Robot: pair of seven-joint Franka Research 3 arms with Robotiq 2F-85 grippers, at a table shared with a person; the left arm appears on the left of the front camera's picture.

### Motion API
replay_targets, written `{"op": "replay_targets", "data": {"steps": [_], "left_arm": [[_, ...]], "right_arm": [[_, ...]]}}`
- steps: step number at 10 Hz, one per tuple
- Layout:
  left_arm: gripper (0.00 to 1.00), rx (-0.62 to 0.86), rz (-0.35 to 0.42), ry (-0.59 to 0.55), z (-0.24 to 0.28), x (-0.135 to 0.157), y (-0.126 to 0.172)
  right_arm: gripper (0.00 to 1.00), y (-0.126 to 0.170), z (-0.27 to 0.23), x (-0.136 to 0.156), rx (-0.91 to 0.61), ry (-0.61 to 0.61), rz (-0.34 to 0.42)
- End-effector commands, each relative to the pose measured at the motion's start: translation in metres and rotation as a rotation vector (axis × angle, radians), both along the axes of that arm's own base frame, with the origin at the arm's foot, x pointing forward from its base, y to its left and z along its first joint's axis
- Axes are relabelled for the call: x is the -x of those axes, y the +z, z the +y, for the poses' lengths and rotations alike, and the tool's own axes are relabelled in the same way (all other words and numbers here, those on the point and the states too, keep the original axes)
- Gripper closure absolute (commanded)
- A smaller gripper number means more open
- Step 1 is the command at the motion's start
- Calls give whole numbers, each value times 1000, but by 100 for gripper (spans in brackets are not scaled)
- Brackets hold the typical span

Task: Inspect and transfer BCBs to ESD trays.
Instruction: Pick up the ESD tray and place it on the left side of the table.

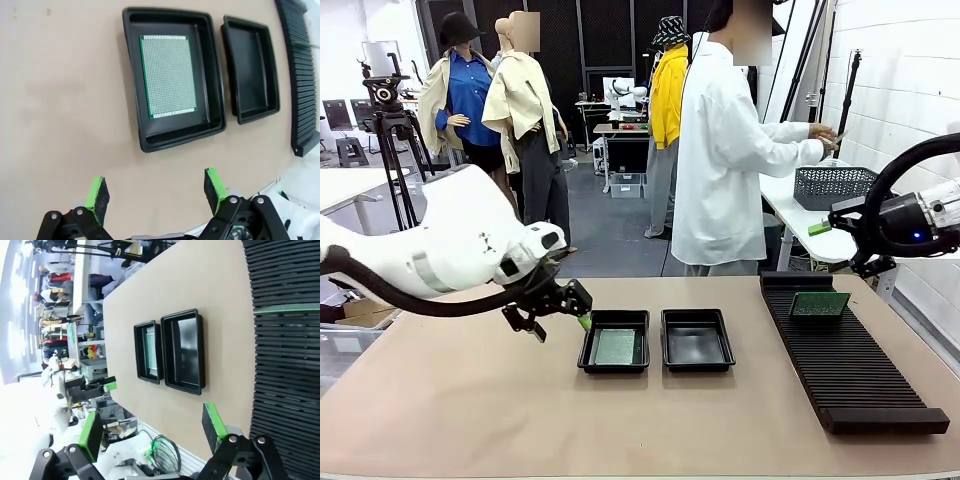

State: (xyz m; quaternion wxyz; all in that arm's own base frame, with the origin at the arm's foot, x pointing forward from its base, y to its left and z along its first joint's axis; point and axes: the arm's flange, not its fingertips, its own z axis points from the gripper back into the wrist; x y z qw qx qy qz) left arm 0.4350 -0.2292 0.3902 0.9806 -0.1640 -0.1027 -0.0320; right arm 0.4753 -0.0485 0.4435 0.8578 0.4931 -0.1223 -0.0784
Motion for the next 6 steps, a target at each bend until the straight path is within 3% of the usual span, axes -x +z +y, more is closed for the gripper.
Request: {"op": "replay_targets", "data": {"steps": [1,6], "left_arm": [[0,-53,0,21,-24,-20,-3],[0,-101,19,54,-45,-47,-20]], "right_arm": [[0,-20,-10,-1,-76,17,-22],[0,-61,-45,-15,-183,52,30]]}}
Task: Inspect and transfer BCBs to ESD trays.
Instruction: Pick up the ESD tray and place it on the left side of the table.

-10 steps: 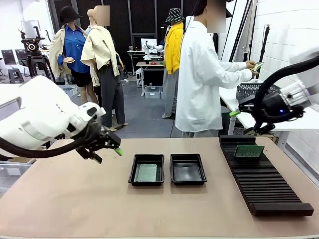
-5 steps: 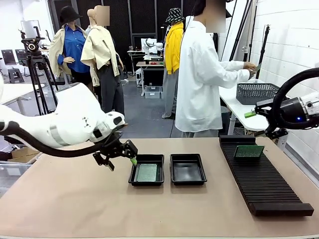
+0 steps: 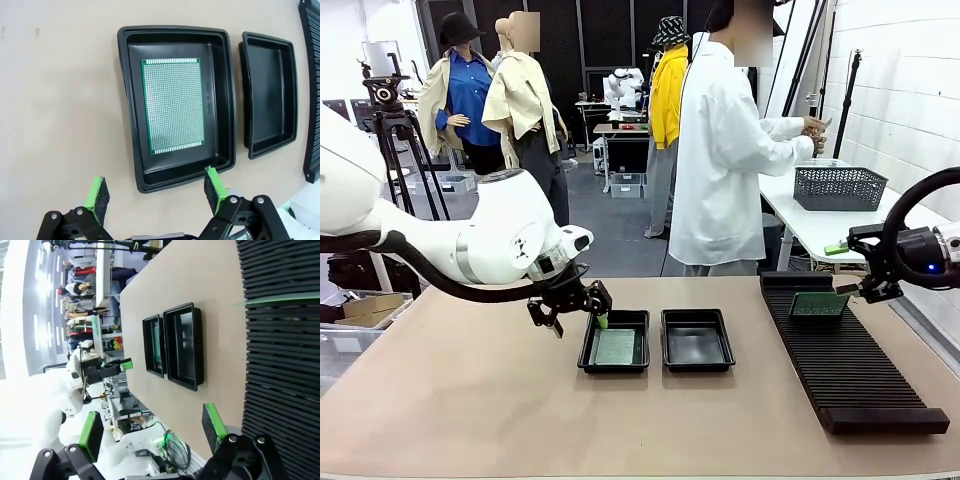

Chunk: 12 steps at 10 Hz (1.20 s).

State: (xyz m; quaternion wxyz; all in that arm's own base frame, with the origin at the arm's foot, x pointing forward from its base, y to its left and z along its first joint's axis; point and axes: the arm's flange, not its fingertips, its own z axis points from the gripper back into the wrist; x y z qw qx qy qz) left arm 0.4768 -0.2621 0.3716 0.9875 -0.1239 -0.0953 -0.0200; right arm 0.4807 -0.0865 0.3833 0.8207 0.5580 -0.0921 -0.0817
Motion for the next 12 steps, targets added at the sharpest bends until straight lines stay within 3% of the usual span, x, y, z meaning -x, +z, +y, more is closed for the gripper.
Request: {"op": "replay_targets", "data": {"steps": [1,6,7,9,12], "left_arm": [[0,-32,-1,33,-13,-7,-7],[0,-77,-41,-9,-13,-17,-32],[0,-79,-65,-19,-11,-21,-37],[0,-64,-86,-77,-7,-26,-45],[0,-77,-48,-88,-7,-27,-51]], "right_arm": [[0,-5,-11,-10,-46,23,3],[0,-16,-20,-21,-88,107,10],[0,-16,-17,-16,-67,43,35],[0,-16,-17,-16,-67,43,35],[0,-16,-17,-16,-67,43,35]]}}
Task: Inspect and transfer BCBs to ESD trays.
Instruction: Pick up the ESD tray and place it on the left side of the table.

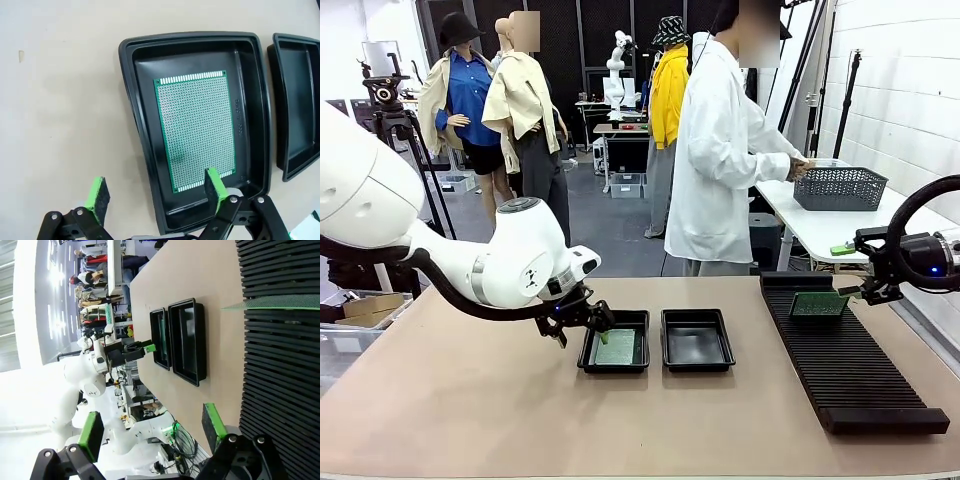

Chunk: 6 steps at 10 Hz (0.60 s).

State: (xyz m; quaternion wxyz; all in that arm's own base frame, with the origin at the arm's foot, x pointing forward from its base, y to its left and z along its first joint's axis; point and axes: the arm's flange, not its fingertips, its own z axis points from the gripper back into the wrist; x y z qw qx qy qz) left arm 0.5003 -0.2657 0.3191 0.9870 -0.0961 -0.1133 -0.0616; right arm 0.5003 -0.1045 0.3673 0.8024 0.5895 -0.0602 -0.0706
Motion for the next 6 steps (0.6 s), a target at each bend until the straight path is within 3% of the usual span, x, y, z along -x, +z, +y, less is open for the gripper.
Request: {"op": "replay_targets", "data": {"steps": [1,3,6], "left_arm": [[3,-2,21,-18,-3,-4,2],[11,-4,34,-42,-4,-3,2],[33,-1,33,-38,-4,-5,2]], "right_arm": [[0,0,1,3,8,-13,3],[0,0,1,3,8,-13,3],[0,0,1,3,8,-13,3]]}}
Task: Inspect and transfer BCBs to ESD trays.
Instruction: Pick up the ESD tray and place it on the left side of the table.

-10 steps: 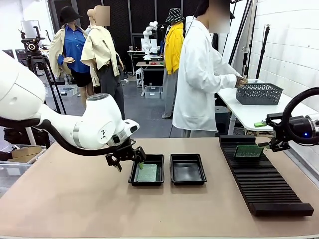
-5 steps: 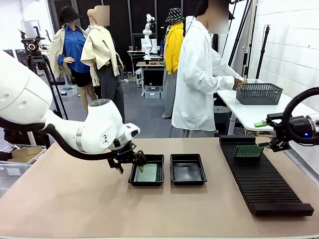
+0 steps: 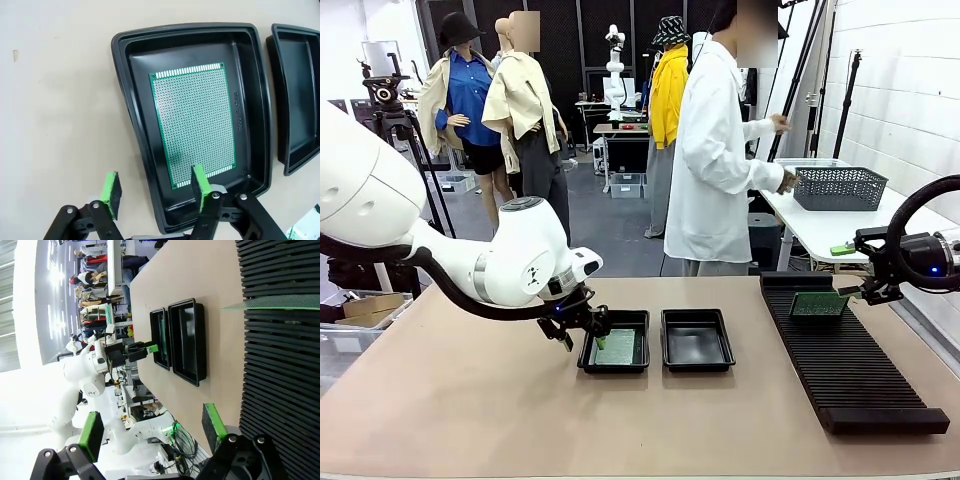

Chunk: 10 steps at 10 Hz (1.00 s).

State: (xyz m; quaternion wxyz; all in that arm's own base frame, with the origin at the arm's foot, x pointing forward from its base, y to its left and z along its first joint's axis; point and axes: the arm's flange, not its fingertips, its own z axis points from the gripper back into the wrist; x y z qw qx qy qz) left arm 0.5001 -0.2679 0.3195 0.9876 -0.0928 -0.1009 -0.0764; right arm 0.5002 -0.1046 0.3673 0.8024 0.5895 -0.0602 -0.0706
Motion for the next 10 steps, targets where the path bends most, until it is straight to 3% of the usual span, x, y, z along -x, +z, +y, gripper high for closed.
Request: {"op": "replay_targets", "data": {"steps": [1,6,8,9,10], "left_arm": [[41,14,16,-8,-1,-6,2],[97,31,33,6,3,-9,2],[100,51,41,15,3,-8,4],[100,52,80,16,4,-7,4],[100,33,22,25,2,-4,2]], "right_arm": [[0,0,1,3,8,-13,3],[0,0,1,3,8,-13,3],[0,0,1,3,8,-13,3],[0,0,1,3,8,-13,3],[0,0,1,3,8,-13,3]]}}
